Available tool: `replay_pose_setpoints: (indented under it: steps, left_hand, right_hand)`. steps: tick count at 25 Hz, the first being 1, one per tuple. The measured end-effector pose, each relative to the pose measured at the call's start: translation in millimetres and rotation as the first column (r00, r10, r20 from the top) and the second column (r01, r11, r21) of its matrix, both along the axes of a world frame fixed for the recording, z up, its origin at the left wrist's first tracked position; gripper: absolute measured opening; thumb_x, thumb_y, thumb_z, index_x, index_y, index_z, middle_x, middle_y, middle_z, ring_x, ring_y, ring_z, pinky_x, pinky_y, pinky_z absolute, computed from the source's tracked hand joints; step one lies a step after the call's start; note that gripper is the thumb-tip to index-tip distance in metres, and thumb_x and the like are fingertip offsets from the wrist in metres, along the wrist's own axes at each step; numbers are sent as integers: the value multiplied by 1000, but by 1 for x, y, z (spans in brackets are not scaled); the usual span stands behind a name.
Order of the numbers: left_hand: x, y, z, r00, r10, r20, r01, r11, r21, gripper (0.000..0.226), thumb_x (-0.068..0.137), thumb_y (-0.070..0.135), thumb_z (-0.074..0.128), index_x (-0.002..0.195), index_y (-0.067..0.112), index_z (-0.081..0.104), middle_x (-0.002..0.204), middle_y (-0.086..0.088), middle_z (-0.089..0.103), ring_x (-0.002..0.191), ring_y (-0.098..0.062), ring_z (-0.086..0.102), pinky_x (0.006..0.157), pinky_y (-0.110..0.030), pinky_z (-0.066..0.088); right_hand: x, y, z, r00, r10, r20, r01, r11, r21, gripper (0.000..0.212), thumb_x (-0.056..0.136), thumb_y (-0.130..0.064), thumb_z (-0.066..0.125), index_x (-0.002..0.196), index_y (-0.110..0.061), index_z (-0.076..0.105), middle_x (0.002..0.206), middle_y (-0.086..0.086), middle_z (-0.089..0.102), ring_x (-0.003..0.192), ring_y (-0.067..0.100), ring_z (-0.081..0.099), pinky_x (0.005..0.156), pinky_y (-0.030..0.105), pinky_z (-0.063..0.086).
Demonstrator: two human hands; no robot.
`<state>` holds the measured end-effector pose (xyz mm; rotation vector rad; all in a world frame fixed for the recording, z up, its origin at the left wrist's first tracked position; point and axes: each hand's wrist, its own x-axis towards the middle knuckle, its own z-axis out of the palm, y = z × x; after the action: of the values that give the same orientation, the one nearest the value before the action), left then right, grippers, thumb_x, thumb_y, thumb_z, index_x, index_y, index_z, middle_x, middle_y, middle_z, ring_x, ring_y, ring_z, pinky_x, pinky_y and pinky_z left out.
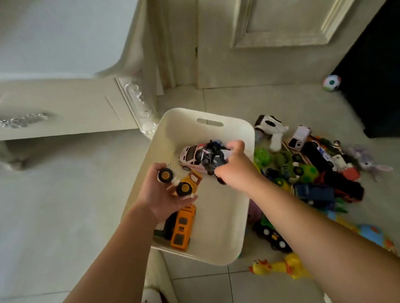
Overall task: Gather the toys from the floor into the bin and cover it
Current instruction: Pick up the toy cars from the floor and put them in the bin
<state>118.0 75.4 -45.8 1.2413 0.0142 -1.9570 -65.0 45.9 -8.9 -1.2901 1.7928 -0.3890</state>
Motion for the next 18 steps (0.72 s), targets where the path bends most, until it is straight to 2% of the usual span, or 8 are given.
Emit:
replay_pose_setpoints:
  steps: [3, 6, 9, 11, 13, 14, 16, 18]
  left_hand:
    - [9, -3, -17, 992, -35, 118, 24, 995, 95, 35, 76, 44, 60, 89, 12, 55, 100, -15, 57, 97, -35, 60, 91, -51, 48]
    - [15, -11, -23, 993, -58, 99, 50, 995, 84, 26, 78, 39, 57, 73, 14, 51, 83, -12, 50, 91, -33, 58, 89, -49, 43]
    - [21, -19, -29, 985, -150, 86, 141, 984, 104, 35, 73, 42, 64, 90, 13, 56, 98, -16, 57, 102, -37, 62, 94, -56, 44]
    - [23, -21, -34, 974, -213, 82, 201, 970, 135, 46, 69, 44, 66, 102, 14, 54, 109, -18, 59, 100, -37, 63, 86, -53, 50]
    - [22, -18, -40, 960, -254, 114, 235, 959, 160, 50, 71, 46, 65, 108, 15, 53, 113, -18, 61, 96, -36, 64, 78, -49, 54]
    - [20, -16, -41, 953, -277, 127, 252, 951, 179, 55, 70, 46, 65, 114, 14, 53, 117, -18, 62, 97, -36, 65, 76, -49, 54]
    - [14, -14, -45, 939, -312, 143, 279, 937, 212, 64, 70, 47, 66, 123, 14, 51, 117, -18, 63, 99, -35, 66, 78, -51, 55]
    - [6, -13, -44, 903, -386, 188, 340, 910, 235, 59, 75, 47, 65, 122, 14, 51, 111, -17, 66, 96, -33, 67, 81, -50, 54]
  right_hand:
    - [30, 3, -43, 951, 196, -240, -121, 947, 297, 68, 89, -13, 54, 146, -17, 18, 128, 14, 50, 104, 30, 57, 68, 33, 51]
    - [51, 28, -89, 908, 234, -348, -77, 909, 410, 72, 89, -13, 53, 149, -21, 15, 141, 16, 37, 122, 36, 47, 94, 41, 49]
    - [70, 52, -109, 902, 316, -295, -160, 879, 450, 82, 88, -10, 54, 151, -28, 5, 147, 13, 23, 125, 37, 44, 99, 44, 46]
    - [80, 59, -111, 860, 444, -253, -260, 806, 532, 83, 88, -11, 57, 151, -26, 5, 149, 15, 21, 126, 36, 45, 102, 43, 44]
    - [78, 59, -105, 751, 638, -173, -394, 641, 658, 64, 93, -13, 52, 149, -10, 22, 150, 19, 28, 128, 35, 43, 106, 37, 37]
    - [70, 57, -100, 745, 650, -153, -418, 633, 651, 49, 95, -13, 48, 143, -4, 38, 145, 20, 40, 123, 33, 48, 102, 34, 38]
    - [53, 41, -79, 879, 451, -152, -310, 785, 537, 36, 96, -11, 45, 129, -1, 55, 133, 19, 56, 115, 32, 56, 92, 33, 43]
    - [35, 17, -60, 990, 105, -98, -67, 941, 331, 38, 99, -19, 39, 132, -5, 51, 134, 17, 55, 121, 33, 53, 96, 37, 44]
